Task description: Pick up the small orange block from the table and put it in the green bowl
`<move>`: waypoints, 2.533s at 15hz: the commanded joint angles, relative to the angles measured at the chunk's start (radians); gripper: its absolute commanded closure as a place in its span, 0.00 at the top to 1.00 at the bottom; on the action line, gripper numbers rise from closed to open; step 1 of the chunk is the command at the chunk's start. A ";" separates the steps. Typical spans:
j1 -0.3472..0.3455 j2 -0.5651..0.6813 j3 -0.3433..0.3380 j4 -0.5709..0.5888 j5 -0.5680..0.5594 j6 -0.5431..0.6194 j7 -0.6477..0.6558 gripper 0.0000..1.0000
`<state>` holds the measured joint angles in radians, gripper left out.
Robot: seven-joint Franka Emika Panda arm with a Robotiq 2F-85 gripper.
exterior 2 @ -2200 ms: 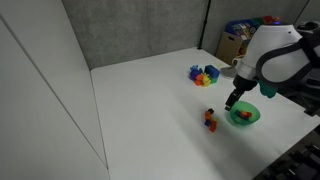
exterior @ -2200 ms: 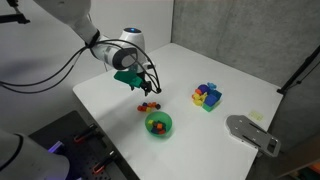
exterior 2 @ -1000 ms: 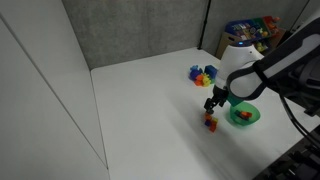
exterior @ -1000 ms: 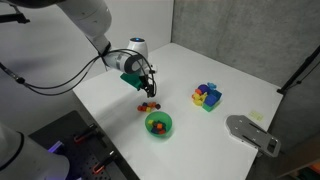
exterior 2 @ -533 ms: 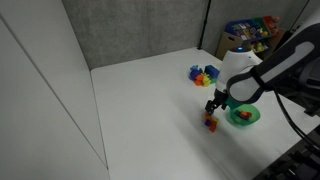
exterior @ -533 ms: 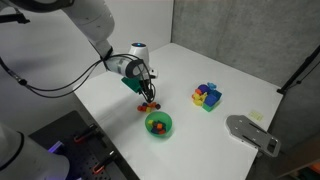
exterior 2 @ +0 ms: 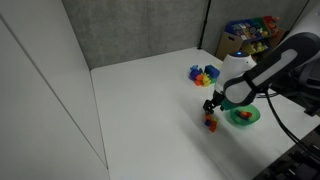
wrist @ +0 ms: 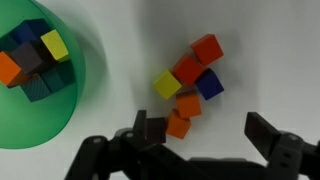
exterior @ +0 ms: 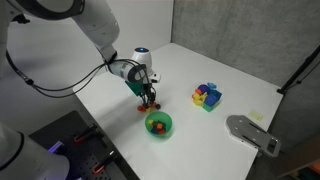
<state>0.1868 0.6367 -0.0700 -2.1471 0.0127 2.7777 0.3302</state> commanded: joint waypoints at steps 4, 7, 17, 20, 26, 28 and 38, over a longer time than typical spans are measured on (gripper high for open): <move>-0.008 0.111 -0.006 0.106 0.037 0.023 0.021 1.00; -0.011 0.153 0.001 0.148 0.061 0.029 0.020 1.00; -0.015 0.236 0.011 0.226 0.124 0.014 0.026 1.00; -0.025 0.257 0.025 0.245 0.137 0.026 0.013 1.00; -0.019 0.288 0.024 0.281 0.132 0.034 0.012 1.00; -0.015 0.290 0.017 0.288 0.129 0.037 0.013 1.00; -0.014 0.259 0.002 0.284 0.120 0.024 0.007 0.25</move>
<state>0.1785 0.9135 -0.0658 -1.8652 0.1318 2.8056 0.3426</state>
